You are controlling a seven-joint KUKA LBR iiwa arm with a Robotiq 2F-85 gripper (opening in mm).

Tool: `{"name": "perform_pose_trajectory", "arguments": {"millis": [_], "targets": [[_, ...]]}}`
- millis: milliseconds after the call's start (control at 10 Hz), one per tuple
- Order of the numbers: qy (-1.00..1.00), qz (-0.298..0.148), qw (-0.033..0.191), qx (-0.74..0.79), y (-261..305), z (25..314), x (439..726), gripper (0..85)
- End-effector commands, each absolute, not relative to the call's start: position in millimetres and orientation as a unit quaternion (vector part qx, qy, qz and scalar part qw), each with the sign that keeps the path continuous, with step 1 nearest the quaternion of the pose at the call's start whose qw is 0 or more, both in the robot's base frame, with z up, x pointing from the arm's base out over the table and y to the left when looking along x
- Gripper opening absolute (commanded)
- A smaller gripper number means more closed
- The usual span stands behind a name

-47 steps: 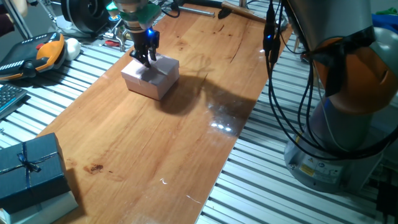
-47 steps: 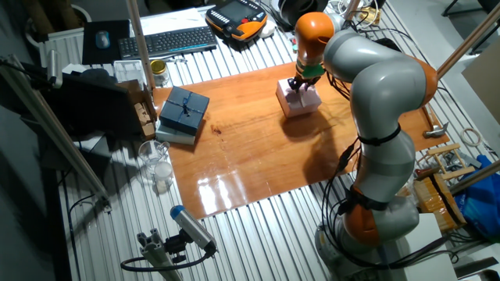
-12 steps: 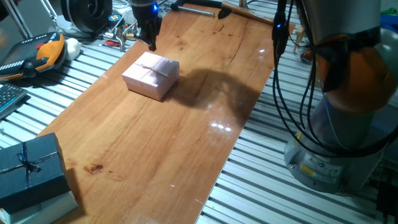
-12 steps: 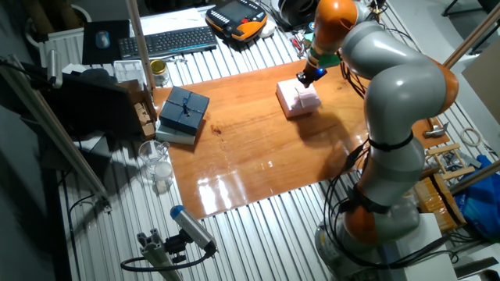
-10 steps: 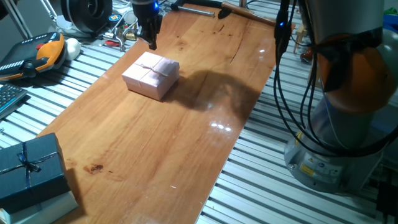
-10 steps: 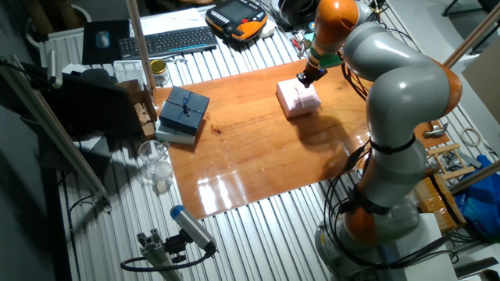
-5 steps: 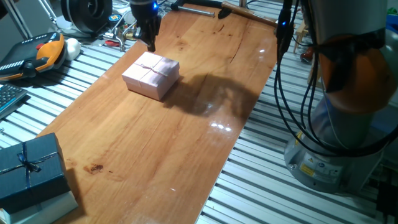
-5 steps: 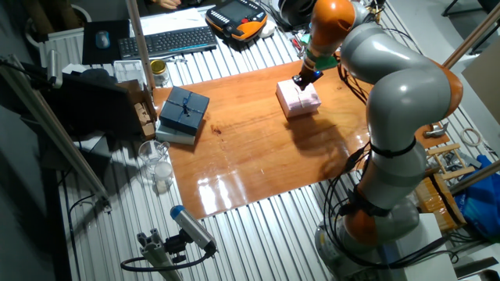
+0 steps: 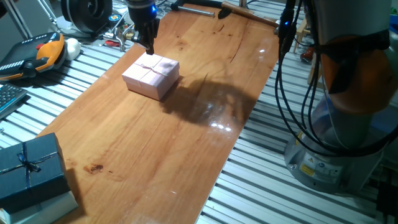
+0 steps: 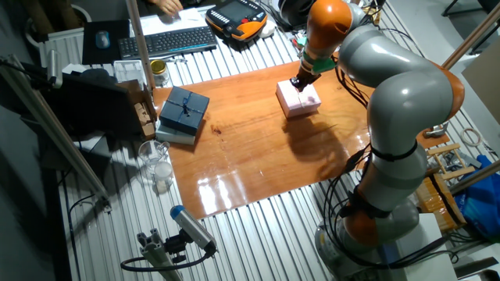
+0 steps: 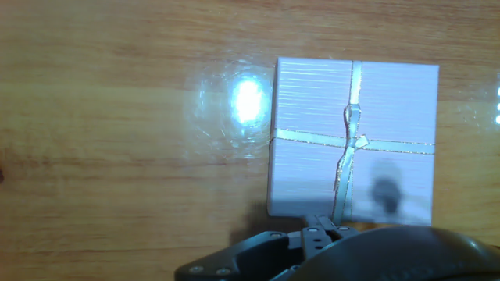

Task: Cover the box

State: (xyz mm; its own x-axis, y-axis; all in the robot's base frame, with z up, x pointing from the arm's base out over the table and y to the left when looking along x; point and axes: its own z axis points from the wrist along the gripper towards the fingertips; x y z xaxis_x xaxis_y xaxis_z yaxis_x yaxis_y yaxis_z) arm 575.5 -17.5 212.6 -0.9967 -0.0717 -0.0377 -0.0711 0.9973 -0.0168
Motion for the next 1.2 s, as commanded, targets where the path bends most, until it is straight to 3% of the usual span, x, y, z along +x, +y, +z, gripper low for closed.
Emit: {"name": "perform_pose_trajectory", "arguments": {"millis": [0, 1100], "targets": [[0.999, -0.009, 0.02, -0.037, -17.3, 212.5, 575.4, 0.0], [0.999, -0.017, 0.025, -0.037, -18.3, 210.5, 576.6, 0.0]]}}
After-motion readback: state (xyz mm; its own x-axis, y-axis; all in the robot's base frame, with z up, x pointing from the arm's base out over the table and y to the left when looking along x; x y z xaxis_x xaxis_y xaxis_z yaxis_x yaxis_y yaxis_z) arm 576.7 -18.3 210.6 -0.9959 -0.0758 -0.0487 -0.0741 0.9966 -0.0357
